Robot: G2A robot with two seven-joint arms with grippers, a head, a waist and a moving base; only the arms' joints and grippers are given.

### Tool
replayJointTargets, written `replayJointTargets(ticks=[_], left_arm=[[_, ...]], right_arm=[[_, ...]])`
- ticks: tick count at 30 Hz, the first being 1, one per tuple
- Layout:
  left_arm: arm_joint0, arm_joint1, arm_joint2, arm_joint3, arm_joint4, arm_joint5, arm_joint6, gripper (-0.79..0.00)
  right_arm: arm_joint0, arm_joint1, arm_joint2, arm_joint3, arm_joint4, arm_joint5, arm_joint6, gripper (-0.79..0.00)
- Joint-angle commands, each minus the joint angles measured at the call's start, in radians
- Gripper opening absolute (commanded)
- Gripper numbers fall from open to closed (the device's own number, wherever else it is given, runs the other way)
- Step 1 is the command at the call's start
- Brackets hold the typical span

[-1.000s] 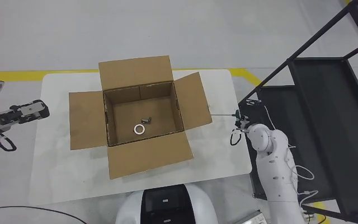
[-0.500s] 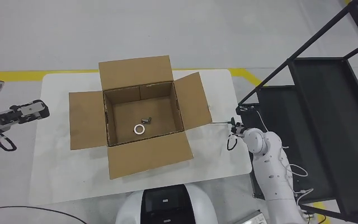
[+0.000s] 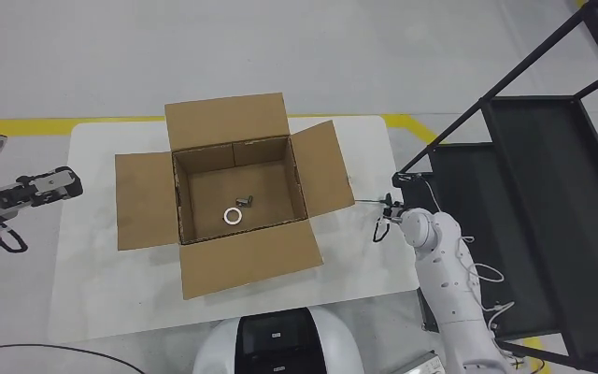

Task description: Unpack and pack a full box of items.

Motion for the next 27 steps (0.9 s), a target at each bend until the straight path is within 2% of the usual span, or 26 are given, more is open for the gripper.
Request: replayJointTargets(ticks=[1, 8, 14, 17, 19, 24, 27], left_arm=[[0.0, 0.0, 0.0, 0.0, 0.0, 0.0, 0.0, 0.0], [0.0, 0.0, 0.0, 0.0, 0.0, 0.0, 0.0, 0.0], [0.0, 0.0, 0.0, 0.0, 0.0, 0.0, 0.0, 0.0], [0.0, 0.0, 0.0, 0.0, 0.0, 0.0, 0.0, 0.0], [0.0, 0.0, 0.0, 0.0, 0.0, 0.0, 0.0, 0.0], [0.0, 0.0, 0.0, 0.0, 0.0, 0.0, 0.0, 0.0], [0.0, 0.0, 0.0, 0.0, 0.0, 0.0, 0.0, 0.0]], right_arm=[[0.001, 0.001, -0.002, 0.002, 0.003, 0.002, 0.001, 0.0], [-0.005, 0.008, 0.022, -0.039, 0.033, 0.001, 0.012, 0.0], [-0.041, 0.02, 0.103, -0.181, 0.08, 0.003, 0.011, 0.0], [-0.048, 0.02, 0.136, -0.253, 0.179, -0.002, -0.013, 0.0], [-0.05, 0.016, 0.151, -0.292, 0.306, -0.021, -0.048, 0.0], [-0.058, 0.007, 0.141, -0.351, 0.568, -0.131, -0.13, 0.0], [-0.053, 0.006, 0.105, -0.373, 0.641, -0.215, -0.143, 0.0]])
